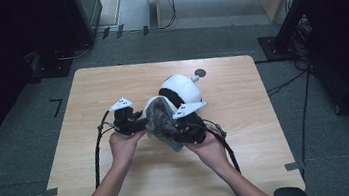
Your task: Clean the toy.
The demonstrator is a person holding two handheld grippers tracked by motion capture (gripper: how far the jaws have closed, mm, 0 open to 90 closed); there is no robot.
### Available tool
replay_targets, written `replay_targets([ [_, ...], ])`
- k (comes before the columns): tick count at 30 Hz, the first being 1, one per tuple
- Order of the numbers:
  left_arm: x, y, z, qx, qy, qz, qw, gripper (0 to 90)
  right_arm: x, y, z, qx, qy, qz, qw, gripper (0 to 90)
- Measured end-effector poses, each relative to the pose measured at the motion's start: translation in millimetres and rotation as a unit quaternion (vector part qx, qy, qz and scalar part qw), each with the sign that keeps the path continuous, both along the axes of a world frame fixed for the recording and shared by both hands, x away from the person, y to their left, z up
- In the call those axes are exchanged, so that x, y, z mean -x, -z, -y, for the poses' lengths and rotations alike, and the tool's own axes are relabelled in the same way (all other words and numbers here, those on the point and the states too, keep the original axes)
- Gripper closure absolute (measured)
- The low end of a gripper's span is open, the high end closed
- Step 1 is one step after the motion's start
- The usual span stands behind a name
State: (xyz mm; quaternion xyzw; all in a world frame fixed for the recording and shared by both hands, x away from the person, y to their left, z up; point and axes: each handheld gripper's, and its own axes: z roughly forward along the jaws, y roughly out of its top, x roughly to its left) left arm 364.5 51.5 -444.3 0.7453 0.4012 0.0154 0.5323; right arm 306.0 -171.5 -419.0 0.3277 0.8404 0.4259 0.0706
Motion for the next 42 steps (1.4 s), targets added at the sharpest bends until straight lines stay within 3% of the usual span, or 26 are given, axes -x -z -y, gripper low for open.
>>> replay_targets([
  [10,0.6,1.4,-2.1,0.019,-0.014,-0.015,0.9996,50.3,7.5,14.2,-19.9,0.026,-0.028,0.005,0.9993,76.9],
  [15,0.0,1.5,-4.0,0.034,-0.02,-0.021,0.999,50.3,6.7,20.6,-23.3,0.033,-0.036,-0.004,0.9988,77.0],
  [21,0.8,-2.2,-5.9,0.055,-0.021,-0.025,0.9979,50.2,9.0,32.1,-35.4,0.068,-0.047,-0.003,0.9966,77.3],
  [26,-0.8,-3.8,-11.0,0.072,-0.028,-0.03,0.9966,50.2,3.4,38.5,-32.0,0.08,-0.034,0.002,0.9962,77.7],
  [30,-0.3,-5.6,-13.5,0.077,-0.029,-0.026,0.9963,50.1,-2.9,46.4,-26.9,0.094,-0.019,-0.007,0.9953,77.8],
  [34,-1.1,-4.8,-14.7,0.078,-0.029,-0.03,0.9961,50.0,-10.9,48.7,-16.6,0.082,-0.003,-0.024,0.9964,78.0],
  [42,-3.3,-4.9,-23.8,0.08,-0.036,-0.027,0.9958,49.9,-22.0,42.3,11.3,0.082,0.037,-0.027,0.9956,78.0],
])
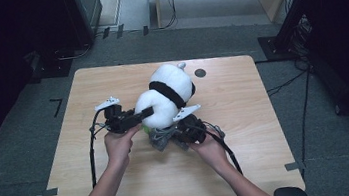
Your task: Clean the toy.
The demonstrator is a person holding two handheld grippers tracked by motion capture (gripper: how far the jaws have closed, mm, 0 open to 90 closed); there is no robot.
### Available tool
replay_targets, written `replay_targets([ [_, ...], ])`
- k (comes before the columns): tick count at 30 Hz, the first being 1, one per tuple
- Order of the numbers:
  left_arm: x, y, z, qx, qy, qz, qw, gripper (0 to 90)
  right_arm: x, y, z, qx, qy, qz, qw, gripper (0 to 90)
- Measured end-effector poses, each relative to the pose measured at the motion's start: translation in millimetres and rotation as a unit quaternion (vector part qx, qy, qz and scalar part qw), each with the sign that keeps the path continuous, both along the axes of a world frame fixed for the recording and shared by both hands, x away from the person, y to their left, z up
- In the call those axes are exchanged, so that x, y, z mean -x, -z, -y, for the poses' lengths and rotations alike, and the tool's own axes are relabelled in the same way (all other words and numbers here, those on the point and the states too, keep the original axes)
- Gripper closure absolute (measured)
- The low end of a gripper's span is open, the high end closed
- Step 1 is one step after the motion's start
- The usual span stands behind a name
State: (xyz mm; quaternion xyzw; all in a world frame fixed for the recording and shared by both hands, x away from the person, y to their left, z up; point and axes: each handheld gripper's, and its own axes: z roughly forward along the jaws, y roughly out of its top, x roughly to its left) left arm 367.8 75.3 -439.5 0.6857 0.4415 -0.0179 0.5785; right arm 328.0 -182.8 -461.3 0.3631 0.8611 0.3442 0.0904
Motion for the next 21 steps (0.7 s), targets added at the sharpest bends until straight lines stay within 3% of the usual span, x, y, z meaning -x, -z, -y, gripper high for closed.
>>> replay_targets([
  [8,-2.9,3.6,-4.4,-0.018,-0.011,-0.001,0.9998,49.9,-4.4,-13.7,27.8,-0.023,0.039,0.007,0.9989,78.0],
  [14,-4.7,7.2,-5.8,-0.029,-0.015,-0.007,0.9994,49.9,-2.0,-37.8,49.1,-0.085,0.064,0.032,0.9938,77.9],
  [18,-2.1,8.8,1.1,-0.026,-0.009,-0.009,0.9996,49.8,3.9,-53.7,48.8,-0.121,0.056,0.049,0.9898,77.8],
  [21,1.0,8.4,8.3,-0.025,-0.003,-0.007,0.9997,49.8,7.5,-54.4,36.8,-0.12,0.039,0.045,0.991,77.7],
])
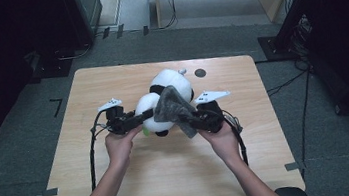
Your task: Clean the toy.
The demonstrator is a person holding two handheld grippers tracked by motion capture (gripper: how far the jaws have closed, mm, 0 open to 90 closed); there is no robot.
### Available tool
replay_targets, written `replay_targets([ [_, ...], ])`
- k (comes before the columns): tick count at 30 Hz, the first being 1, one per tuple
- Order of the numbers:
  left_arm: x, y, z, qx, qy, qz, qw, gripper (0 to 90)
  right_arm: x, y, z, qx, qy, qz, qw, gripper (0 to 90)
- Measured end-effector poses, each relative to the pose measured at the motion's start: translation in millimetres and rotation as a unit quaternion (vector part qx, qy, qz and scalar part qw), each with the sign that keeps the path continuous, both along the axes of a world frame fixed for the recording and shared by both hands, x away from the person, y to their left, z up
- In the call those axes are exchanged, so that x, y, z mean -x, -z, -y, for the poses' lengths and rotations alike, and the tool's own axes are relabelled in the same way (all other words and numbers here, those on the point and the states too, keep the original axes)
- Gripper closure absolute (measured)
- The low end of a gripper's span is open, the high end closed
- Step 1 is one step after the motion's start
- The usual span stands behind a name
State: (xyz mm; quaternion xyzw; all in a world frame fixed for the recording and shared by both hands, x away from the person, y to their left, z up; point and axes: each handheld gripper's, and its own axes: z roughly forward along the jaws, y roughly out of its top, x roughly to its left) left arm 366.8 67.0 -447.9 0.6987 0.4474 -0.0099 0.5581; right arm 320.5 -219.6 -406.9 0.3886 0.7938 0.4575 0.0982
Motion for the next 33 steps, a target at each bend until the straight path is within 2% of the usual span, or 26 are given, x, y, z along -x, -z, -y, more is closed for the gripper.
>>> replay_targets([
  [4,4.0,-0.8,5.7,-0.006,-0.003,0.007,1.0,49.8,4.2,3.9,-17.7,0.019,-0.017,-0.004,0.9997,77.6],
  [7,4.4,0.5,6.5,-0.001,-0.005,0.002,1.0,49.8,6.8,4.9,-25.8,0.014,-0.031,-0.012,0.9993,77.6],
  [11,6.2,0.1,9.7,-0.003,-0.006,0.004,1.0,49.8,11.8,9.3,-41.4,0.024,-0.055,-0.016,0.998,77.7],
  [17,7.3,-0.6,10.3,0.01,-0.009,-0.001,0.9999,49.8,19.3,24.7,-65.9,0.037,-0.095,-0.023,0.9945,78.0],
  [21,7.4,-1.4,10.1,0.021,-0.007,-0.003,0.9998,49.7,19.8,40.7,-79.4,0.063,-0.114,-0.032,0.991,78.0],
  [26,6.9,-2.9,8.0,0.038,-0.005,-0.007,0.9993,49.5,16.1,58.3,-86.6,0.103,-0.109,-0.038,0.9879,78.1],
  [28,6.6,-4.0,6.1,0.042,-0.004,-0.007,0.9991,49.5,12.6,65.5,-86.2,0.115,-0.103,-0.049,0.9867,78.0],
  [33,4.6,-3.2,2.2,0.043,-0.003,-0.009,0.999,49.3,5.7,68.2,-74.8,0.109,-0.08,-0.05,0.9895,78.0],
])
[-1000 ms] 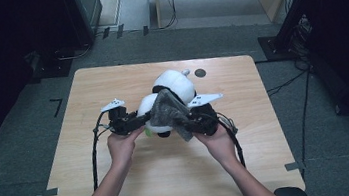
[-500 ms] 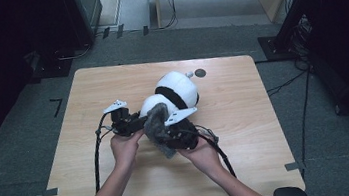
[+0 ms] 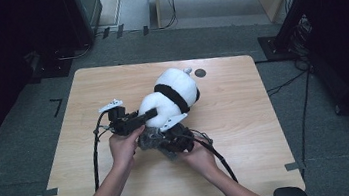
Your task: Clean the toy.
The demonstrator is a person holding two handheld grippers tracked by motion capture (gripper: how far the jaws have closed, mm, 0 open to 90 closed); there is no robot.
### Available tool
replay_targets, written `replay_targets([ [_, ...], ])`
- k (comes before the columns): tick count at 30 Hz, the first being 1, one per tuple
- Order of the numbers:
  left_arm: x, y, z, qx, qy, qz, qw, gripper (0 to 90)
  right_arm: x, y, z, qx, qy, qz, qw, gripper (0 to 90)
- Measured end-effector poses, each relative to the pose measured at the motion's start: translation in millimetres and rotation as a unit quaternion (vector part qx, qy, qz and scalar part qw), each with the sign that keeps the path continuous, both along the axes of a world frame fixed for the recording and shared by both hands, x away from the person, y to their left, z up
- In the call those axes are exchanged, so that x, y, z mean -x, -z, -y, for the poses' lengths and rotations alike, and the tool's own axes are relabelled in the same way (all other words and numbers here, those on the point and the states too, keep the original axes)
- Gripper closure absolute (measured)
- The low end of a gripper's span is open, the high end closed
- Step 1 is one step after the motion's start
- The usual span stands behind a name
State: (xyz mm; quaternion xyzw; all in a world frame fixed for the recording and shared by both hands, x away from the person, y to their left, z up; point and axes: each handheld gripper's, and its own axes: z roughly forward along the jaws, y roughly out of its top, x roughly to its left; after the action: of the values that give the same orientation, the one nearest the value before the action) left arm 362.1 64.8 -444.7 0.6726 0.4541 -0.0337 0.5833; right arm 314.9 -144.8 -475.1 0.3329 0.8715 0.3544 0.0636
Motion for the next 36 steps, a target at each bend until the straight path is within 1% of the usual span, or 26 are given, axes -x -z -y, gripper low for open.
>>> replay_targets([
  [2,-0.7,0.2,-1.7,0.003,-0.002,-0.002,1.0,49.3,-2.9,-1.2,6.3,-0.005,0.006,-0.001,1.0,77.9],
  [5,-0.9,-0.2,-3.5,0.0,-0.003,0.002,1.0,49.2,-5.6,-1.4,13.8,-0.001,0.015,-0.003,0.9999,77.9],
  [8,-1.3,-0.1,-4.7,-0.003,-0.003,0.002,1.0,49.2,-7.9,-2.4,20.4,0.0,0.022,-0.006,0.9997,77.8],
  [13,-2.9,-0.7,-10.6,-0.017,-0.01,0.01,0.9998,49.2,-10.2,-5.4,31.3,0.004,0.029,-0.004,0.9996,77.8],
  [17,-4.8,-1.1,-16.5,-0.027,-0.02,0.015,0.9993,49.2,-12.2,-9.4,42.8,-0.001,0.043,-0.003,0.9991,77.8],
  [18,-4.8,-1.1,-16.5,-0.027,-0.02,0.015,0.9993,49.1,-12.5,-10.3,44.8,-0.002,0.045,-0.001,0.999,77.8],
  [20,-6.4,-1.8,-21.0,-0.038,-0.026,0.02,0.9988,49.1,-13.3,-13.2,50.6,-0.005,0.052,0.002,0.9986,77.8],
  [23,-8.3,-2.1,-26.5,-0.044,-0.033,0.022,0.9982,49.1,-15.0,-15.8,58.8,-0.009,0.06,0.007,0.9981,77.8],
  [25,-9.8,-1.6,-31.1,-0.043,-0.041,0.02,0.998,49.1,-16.4,-17.5,66.1,-0.013,0.071,0.009,0.9973,77.5],
  [28,-12.1,-1.7,-38.1,-0.048,-0.049,0.021,0.9974,49.1,-18.8,-20.0,76.8,-0.023,0.084,0.011,0.9962,77.2],
  [34,-15.7,-2.2,-48.7,-0.064,-0.058,0.027,0.9959,49.1,-22.8,-28.7,99.3,-0.042,0.116,0.019,0.9922,77.1],
  [36,-16.8,-1.9,-49.8,-0.074,-0.058,0.034,0.995,49.1,-24.4,-29.6,105.6,-0.044,0.121,0.021,0.9914,77.0],
])
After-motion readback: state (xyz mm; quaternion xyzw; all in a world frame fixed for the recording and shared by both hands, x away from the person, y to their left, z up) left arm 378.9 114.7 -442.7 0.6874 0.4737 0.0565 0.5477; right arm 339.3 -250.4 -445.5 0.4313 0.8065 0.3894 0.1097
